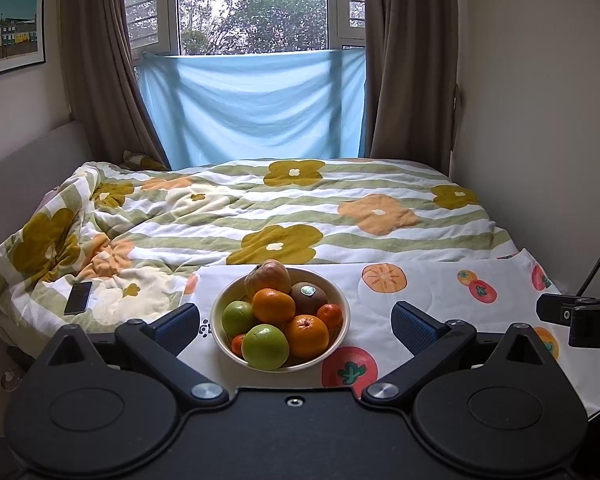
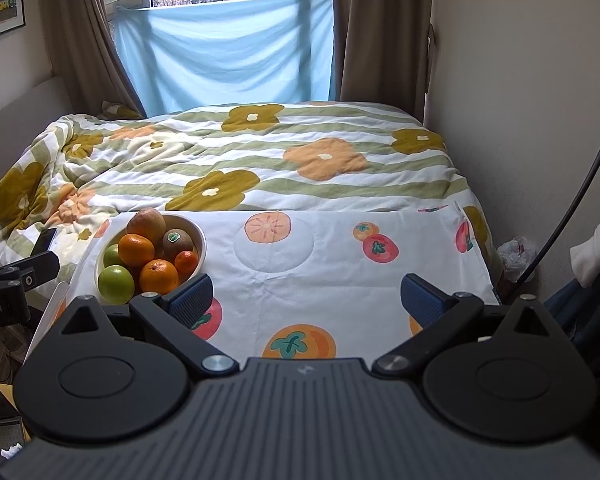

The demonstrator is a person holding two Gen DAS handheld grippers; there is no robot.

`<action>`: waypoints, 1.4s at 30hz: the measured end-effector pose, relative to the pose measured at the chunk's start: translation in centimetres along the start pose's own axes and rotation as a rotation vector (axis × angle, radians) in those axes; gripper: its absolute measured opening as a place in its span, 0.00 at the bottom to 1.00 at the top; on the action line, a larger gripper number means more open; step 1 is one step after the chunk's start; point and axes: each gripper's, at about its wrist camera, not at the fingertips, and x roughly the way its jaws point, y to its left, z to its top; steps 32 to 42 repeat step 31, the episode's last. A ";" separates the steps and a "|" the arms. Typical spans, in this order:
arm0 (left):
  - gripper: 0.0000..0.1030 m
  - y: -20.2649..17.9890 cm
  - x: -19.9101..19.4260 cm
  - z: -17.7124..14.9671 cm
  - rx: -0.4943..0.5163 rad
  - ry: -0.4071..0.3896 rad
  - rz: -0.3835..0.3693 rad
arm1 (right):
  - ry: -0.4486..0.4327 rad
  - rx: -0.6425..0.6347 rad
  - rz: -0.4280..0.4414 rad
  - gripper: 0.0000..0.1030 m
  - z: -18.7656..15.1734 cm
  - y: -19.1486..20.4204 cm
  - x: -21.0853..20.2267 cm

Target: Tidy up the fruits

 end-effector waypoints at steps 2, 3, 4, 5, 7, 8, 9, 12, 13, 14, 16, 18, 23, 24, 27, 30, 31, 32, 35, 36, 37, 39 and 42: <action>1.00 0.1 0.0 0.0 0.000 -0.001 -0.001 | -0.001 0.000 -0.002 1.00 0.0 0.0 0.0; 1.00 0.1 0.0 0.0 0.000 -0.001 -0.002 | 0.000 0.000 -0.001 1.00 0.0 0.0 0.0; 1.00 0.1 0.0 0.0 0.000 -0.001 -0.001 | 0.000 0.001 -0.001 1.00 0.0 0.0 0.0; 1.00 0.1 0.0 0.0 0.000 -0.001 -0.001 | 0.000 0.001 -0.001 1.00 0.0 0.0 0.0; 1.00 0.1 0.0 0.0 -0.001 0.000 -0.002 | 0.000 0.000 -0.001 1.00 0.0 0.0 0.0; 1.00 0.2 0.0 0.0 -0.002 0.001 -0.003 | 0.000 0.000 0.000 1.00 0.0 0.0 0.0; 1.00 0.1 0.1 0.0 -0.001 0.002 -0.003 | 0.000 -0.001 0.000 1.00 0.0 0.0 0.0; 1.00 0.2 0.1 0.0 -0.001 0.003 -0.004 | 0.001 0.000 -0.001 1.00 0.1 0.1 0.0; 1.00 0.2 0.1 0.0 -0.002 0.004 -0.004 | 0.000 -0.001 -0.001 1.00 0.1 0.1 0.0; 1.00 0.2 0.1 0.0 -0.002 0.005 -0.006 | 0.001 0.000 -0.002 1.00 0.1 0.1 0.0; 1.00 0.2 0.1 0.0 -0.003 0.007 -0.005 | 0.002 0.001 -0.002 1.00 0.1 0.1 0.1; 1.00 0.2 0.2 0.0 -0.001 0.008 -0.002 | 0.002 0.000 -0.002 1.00 0.1 0.1 0.1; 1.00 0.0 0.3 0.0 0.010 0.008 0.005 | -0.001 0.000 -0.003 1.00 0.2 0.2 0.1; 1.00 0.1 0.3 0.0 0.008 0.009 0.000 | -0.002 0.001 -0.004 1.00 0.2 0.3 0.1; 1.00 0.3 0.3 0.0 0.003 0.002 -0.014 | -0.004 0.001 -0.005 1.00 0.2 0.4 0.1; 1.00 0.4 0.3 0.0 0.005 -0.002 -0.011 | -0.004 0.002 -0.005 1.00 0.3 0.4 0.0; 1.00 0.4 0.3 -0.1 0.004 0.001 -0.012 | -0.004 0.002 -0.005 1.00 0.3 0.4 0.0; 1.00 0.4 0.3 -0.1 0.004 0.001 -0.012 | -0.004 0.002 -0.005 1.00 0.3 0.4 0.0; 1.00 0.4 0.3 -0.1 0.004 0.001 -0.012 | -0.004 0.002 -0.005 1.00 0.3 0.4 0.0; 1.00 0.4 0.3 -0.1 0.004 0.001 -0.012 | -0.004 0.002 -0.005 1.00 0.3 0.4 0.0; 1.00 0.4 0.3 -0.1 0.004 0.001 -0.012 | -0.004 0.002 -0.005 1.00 0.3 0.4 0.0; 1.00 0.4 0.3 -0.1 0.004 0.001 -0.012 | -0.004 0.002 -0.005 1.00 0.3 0.4 0.0; 1.00 0.4 0.3 -0.1 0.004 0.001 -0.012 | -0.004 0.002 -0.005 1.00 0.3 0.4 0.0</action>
